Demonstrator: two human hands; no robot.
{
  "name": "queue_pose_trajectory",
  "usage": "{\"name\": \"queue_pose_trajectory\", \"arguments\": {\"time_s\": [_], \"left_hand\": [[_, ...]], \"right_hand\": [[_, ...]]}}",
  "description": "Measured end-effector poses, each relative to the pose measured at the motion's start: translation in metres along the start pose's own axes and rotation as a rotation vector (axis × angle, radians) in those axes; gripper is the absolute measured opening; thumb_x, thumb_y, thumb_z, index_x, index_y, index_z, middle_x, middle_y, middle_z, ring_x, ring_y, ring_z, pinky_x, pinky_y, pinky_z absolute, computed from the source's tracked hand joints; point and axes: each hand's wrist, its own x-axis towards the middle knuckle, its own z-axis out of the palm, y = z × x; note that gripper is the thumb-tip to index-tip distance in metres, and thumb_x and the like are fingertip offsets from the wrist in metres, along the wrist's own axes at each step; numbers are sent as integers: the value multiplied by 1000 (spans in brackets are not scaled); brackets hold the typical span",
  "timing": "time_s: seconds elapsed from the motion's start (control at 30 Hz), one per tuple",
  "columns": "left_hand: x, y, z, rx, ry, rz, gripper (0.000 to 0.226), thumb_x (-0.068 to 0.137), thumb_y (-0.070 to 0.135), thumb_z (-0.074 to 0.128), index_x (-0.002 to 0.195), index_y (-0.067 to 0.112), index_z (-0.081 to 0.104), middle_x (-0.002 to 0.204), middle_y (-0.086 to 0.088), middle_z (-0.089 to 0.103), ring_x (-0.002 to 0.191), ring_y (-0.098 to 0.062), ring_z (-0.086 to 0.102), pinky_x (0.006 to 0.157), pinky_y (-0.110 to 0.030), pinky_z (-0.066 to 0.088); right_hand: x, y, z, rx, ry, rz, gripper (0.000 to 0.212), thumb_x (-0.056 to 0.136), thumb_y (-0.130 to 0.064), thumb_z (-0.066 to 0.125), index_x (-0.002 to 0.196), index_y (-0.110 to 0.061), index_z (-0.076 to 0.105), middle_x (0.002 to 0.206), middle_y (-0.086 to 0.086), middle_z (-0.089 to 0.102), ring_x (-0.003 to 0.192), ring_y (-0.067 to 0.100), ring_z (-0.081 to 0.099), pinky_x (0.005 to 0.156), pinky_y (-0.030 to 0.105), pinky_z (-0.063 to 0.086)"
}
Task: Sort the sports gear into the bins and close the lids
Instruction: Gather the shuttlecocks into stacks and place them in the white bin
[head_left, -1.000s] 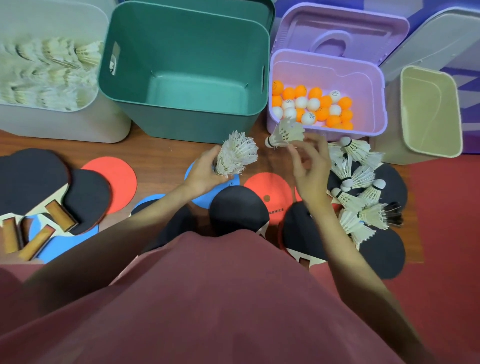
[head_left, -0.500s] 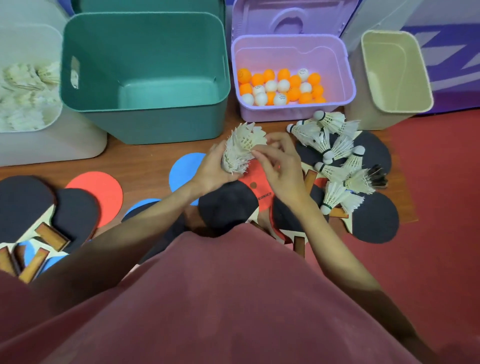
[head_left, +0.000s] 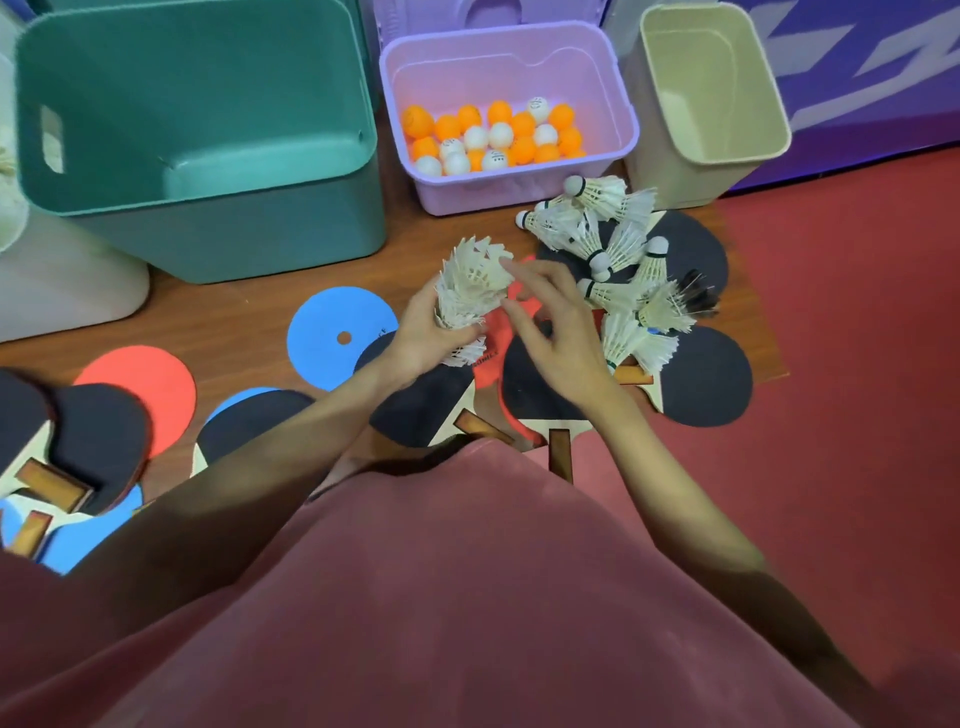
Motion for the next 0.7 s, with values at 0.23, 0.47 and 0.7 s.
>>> {"name": "queue_pose_trajectory", "arguments": {"time_s": [0.23,0.47,0.7], "left_hand": [[-9,2,21,-49,14,-44,57,73,-3,77,120,17,50,114,4,61,102,-4,60,89,-18,49],[-13,0,26,-42,9,-30,53,74,-6,76,115,17,52,112,0,63,98,-4,61,86,-17,50],[-18,-2,27,-2,5,6,53,74,-3,77,114,22,52,108,14,62,95,13,59,85,-11,48]], "right_hand": [[-30,50,-25,-148,420,385,30,93,-17,51,121,-6,52,119,11,49,92,1,55,78,26,46],[-47,97,-35,-395,187,584,55,86,-9,56,137,-7,36,138,8,40,104,33,56,84,42,49],[-44,96,-39,-341,151,667,41,85,-1,57,124,-2,45,121,16,53,109,32,53,86,36,42]]}}
